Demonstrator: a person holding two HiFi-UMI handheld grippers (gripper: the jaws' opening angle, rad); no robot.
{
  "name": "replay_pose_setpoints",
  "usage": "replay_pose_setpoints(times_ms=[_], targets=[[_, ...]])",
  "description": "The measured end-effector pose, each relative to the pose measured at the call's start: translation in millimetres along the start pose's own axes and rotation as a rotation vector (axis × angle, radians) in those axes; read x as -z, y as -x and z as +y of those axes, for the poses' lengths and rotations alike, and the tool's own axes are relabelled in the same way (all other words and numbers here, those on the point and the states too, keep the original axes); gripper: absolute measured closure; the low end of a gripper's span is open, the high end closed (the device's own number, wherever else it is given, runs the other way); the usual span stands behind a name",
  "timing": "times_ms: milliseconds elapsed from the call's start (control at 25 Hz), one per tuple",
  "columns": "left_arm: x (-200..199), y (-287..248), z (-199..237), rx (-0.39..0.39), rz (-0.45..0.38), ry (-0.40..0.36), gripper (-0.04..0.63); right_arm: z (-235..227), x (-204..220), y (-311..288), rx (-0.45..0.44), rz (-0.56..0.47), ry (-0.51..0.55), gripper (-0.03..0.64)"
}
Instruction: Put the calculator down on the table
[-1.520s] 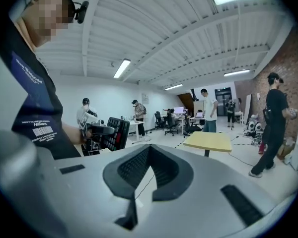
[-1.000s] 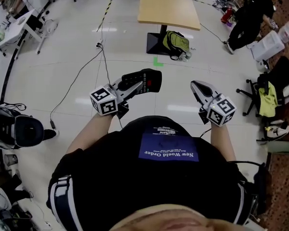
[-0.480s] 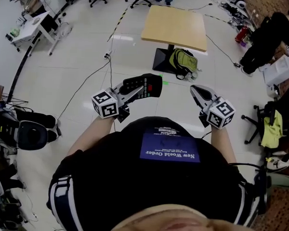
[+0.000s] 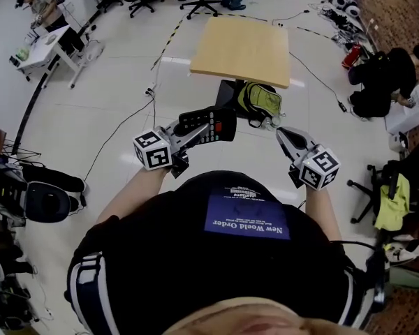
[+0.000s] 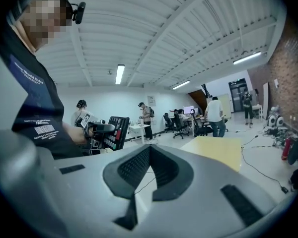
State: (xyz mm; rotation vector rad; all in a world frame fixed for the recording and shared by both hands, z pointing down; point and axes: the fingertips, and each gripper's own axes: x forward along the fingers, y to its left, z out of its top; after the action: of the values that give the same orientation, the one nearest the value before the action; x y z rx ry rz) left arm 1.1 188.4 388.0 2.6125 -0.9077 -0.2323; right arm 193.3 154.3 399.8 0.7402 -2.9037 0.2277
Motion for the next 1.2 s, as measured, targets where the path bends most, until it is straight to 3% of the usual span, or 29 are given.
replay_pose_setpoints(times_ms=[240, 440, 760, 1000, 1200], targets=[[-6.1, -34.2, 34.9, 0.045, 0.003, 0.035, 0.508, -26.2, 3.6, -13.7, 0.031, 0.034, -0.016, 0.629], [-11.5, -62.1, 84.5, 0.13, 0.023, 0.066, 0.508, -58.5, -1.5, -45.4, 0.107, 0.061, -0.006, 0.629], [-71.2, -59.3, 207.6, 0.217, 0.033, 0.036, 0.508, -95.1, -44.0, -173.1, 0.164, 0.042, -0.001, 0.629], [-90.9, -38.4, 292.6, 0.23, 0.043, 0.073, 0.507, -107.1, -57.9, -266.2, 0.161, 0.053, -0.02, 0.629], [-101.2, -42.7, 334.1, 0.209, 0.006, 0.1, 0.508, -136.2, -65.2, -303.5, 0.137, 0.097, -0.03, 0.629]])
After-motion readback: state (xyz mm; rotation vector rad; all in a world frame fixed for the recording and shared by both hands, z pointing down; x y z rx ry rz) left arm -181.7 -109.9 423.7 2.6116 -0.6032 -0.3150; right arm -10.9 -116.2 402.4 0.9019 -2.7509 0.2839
